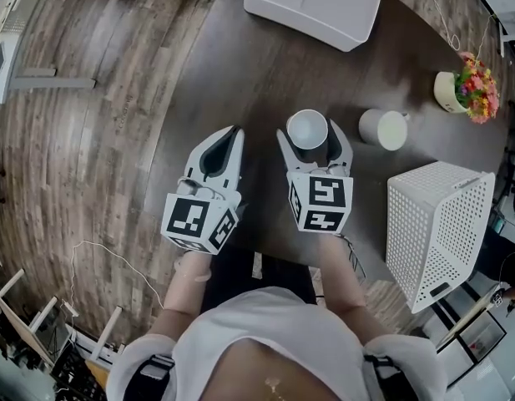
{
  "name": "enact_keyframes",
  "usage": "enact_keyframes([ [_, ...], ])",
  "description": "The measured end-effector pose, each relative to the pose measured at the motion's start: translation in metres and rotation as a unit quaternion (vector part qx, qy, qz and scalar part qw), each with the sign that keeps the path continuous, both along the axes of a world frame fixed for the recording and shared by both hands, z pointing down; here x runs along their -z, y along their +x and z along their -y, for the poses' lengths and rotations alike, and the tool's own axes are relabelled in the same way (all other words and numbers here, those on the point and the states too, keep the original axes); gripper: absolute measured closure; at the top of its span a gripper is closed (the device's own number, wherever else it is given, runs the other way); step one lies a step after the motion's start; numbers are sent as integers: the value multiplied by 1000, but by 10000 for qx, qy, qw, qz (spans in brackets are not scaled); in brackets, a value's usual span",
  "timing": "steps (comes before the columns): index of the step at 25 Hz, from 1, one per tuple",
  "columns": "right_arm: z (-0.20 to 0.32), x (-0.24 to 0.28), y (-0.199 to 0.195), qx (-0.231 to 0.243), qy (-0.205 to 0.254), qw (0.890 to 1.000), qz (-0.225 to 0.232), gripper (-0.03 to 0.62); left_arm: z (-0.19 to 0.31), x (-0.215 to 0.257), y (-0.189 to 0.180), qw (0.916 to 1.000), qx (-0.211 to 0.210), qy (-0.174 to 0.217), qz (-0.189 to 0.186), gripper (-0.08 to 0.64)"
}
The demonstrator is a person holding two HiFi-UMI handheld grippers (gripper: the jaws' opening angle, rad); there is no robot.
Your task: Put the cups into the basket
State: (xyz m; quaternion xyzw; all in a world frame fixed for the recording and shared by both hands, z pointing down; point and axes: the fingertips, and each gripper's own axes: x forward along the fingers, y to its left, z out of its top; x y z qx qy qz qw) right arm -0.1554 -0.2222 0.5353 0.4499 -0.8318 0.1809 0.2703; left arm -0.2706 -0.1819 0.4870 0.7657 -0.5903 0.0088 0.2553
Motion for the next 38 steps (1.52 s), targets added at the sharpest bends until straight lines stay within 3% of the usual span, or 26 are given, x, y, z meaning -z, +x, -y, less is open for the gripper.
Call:
enact_keyframes([
  [8, -2, 18, -1, 81, 135, 9998, 100, 207, 2, 10, 2, 9999, -61, 135, 25, 549],
  [13, -13, 55, -12, 187, 334, 9990, 211, 207, -5, 41, -2, 9993, -127, 354, 51, 551],
  [18, -22, 96, -19, 244, 632, 9972, 329, 207, -4, 80, 4, 9964, -358, 758, 146, 551],
  [28, -64, 153, -17, 95, 1102, 9932, 369, 207, -32, 130, 23, 9882, -911, 1206, 235, 551],
  [32, -80, 168, 0, -107, 1235, 9917, 327, 207, -39, 136, 43, 9829, -1277, 1300, 275, 551],
  [38, -94, 177, 60, -714, 1293, 9888, 215, 207, -45, 148, 107, 9690, -1956, 1490, 256, 551],
])
